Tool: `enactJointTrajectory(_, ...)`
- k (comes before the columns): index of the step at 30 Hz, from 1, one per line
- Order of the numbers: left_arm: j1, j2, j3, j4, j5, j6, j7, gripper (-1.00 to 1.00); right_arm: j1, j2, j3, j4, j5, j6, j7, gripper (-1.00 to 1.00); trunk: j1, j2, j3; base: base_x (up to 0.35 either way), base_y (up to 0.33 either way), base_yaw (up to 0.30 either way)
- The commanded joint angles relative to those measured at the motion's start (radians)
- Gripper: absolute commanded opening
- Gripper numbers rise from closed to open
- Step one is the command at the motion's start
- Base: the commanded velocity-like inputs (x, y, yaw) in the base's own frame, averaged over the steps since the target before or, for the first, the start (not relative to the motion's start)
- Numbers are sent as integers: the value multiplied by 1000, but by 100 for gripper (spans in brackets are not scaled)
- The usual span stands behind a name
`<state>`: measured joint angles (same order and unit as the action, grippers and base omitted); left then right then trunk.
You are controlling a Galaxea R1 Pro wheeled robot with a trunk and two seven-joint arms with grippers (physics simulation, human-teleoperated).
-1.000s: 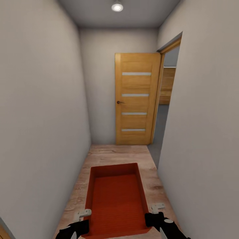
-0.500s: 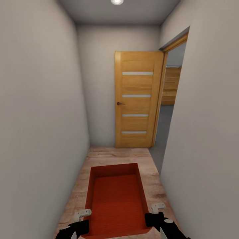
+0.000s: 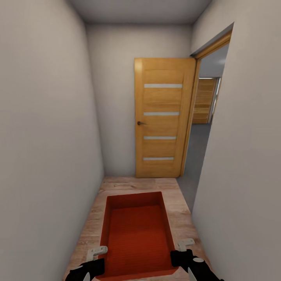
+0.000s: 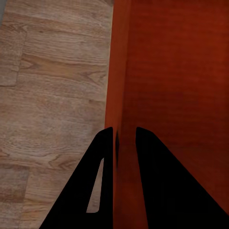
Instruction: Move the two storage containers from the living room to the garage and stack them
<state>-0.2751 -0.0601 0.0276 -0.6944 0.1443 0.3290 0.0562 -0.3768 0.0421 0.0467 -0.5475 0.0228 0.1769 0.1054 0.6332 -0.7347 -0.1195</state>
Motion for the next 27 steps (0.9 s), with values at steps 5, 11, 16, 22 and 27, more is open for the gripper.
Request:
enactJointTrajectory(5, 0, 22, 0, -4, -29, -67, 25, -100, -2, -1, -4, 0, -29, 6, 33, -100, 1, -1, -2, 327, 0, 0)
enactJointTrajectory(11, 0, 22, 0, -4, -29, -67, 25, -100, -1, -1, -3, 0, -29, 7, 33, -100, 1, -1, -2, 327, 0, 0)
enactJointTrajectory(16, 0, 22, 0, -4, -29, -67, 25, -100, -1, -1, -2, 0, -29, 7, 32, -100, 1, -1, -2, 327, 0, 0)
enactJointTrajectory(22, 0, 22, 0, -4, -29, -67, 25, -100, -1, -1, -3, 0, -29, 7, 33, -100, 1, -1, -2, 327, 0, 0)
enactJointTrajectory(27, 0, 22, -1, 1, -29, -67, 25, -100, -2, -1, -3, 0, -29, 7, 33, -100, 1, -1, -2, 327, 0, 0)
